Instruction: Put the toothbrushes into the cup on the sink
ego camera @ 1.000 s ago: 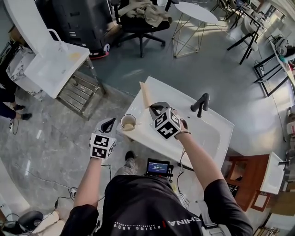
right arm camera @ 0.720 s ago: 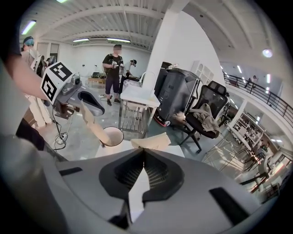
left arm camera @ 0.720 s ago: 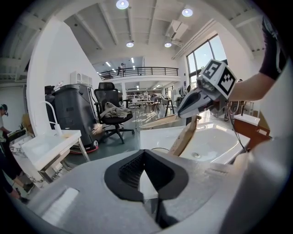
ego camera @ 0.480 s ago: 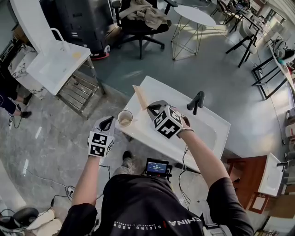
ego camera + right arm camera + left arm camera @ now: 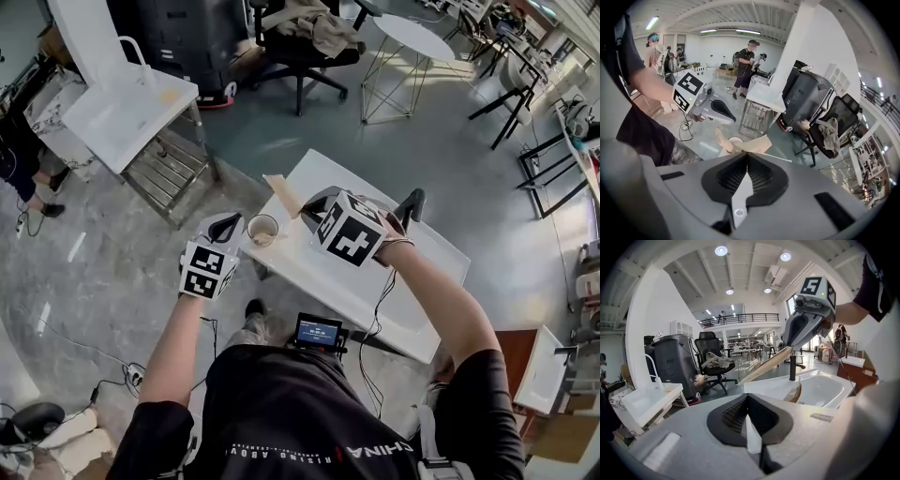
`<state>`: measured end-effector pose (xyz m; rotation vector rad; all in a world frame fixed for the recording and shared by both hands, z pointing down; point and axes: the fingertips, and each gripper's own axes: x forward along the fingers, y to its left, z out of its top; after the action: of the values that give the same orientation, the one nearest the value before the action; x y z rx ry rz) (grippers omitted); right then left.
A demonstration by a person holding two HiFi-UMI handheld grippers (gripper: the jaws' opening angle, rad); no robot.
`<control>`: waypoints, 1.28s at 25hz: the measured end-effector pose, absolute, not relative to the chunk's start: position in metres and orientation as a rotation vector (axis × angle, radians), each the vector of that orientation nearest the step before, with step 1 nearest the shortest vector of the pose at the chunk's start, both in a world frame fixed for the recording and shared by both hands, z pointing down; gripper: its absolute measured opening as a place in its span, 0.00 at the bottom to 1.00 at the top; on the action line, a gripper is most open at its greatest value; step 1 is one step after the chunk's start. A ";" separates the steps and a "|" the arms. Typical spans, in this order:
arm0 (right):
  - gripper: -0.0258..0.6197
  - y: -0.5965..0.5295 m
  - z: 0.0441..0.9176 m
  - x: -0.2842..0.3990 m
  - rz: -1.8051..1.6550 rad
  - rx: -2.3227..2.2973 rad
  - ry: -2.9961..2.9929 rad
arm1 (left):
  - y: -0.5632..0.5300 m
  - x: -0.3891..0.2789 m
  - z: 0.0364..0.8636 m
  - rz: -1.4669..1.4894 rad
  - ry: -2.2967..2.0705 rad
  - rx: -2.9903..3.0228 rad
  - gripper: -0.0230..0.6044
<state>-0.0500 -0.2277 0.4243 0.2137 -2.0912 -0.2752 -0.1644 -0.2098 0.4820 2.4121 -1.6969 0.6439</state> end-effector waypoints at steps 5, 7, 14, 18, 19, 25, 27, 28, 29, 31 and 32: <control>0.06 -0.220 0.413 -0.053 -0.217 0.118 -2.030 | -0.213 -0.167 0.479 0.641 -1.692 2.426 0.04; 0.06 -0.218 0.410 -0.055 -0.194 0.077 -2.009 | -0.214 -0.167 0.479 0.639 -1.690 2.430 0.04; 0.06 -0.201 0.398 -0.059 -0.142 -0.074 -1.934 | -0.216 -0.169 0.482 0.640 -1.673 2.433 0.04; 0.06 -0.191 0.391 -0.062 -0.101 -0.150 -1.895 | -0.218 -0.171 0.484 0.633 -1.669 2.440 0.04; 0.06 -0.189 0.390 -0.064 -0.091 -0.168 -1.884 | -0.219 -0.171 0.485 0.631 -1.666 2.442 0.04; 0.06 -0.181 0.388 -0.065 -0.045 -0.266 -1.800 | -0.225 -0.170 0.483 0.625 -1.652 2.450 0.04; 0.06 -0.183 0.389 -0.066 -0.034 -0.281 -1.783 | -0.226 -0.172 0.486 0.630 -1.648 2.441 0.04; 0.06 -0.183 0.391 -0.067 -0.024 -0.288 -1.777 | -0.226 -0.173 0.488 0.630 -1.646 2.438 0.04; 0.06 -0.183 0.394 -0.069 -0.014 -0.296 -1.770 | -0.226 -0.173 0.488 0.628 -1.645 2.438 0.04; 0.06 -0.182 0.399 -0.073 0.006 -0.316 -1.757 | -0.226 -0.173 0.488 0.622 -1.645 2.440 0.04; 0.06 -0.181 0.402 -0.075 0.016 -0.327 -1.752 | -0.226 -0.174 0.488 0.621 -1.645 2.439 0.04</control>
<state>-0.0746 -0.1813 0.4017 -0.3274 -1.7521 0.0165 -0.1737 -0.2262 0.4880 2.4394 -1.6447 0.6213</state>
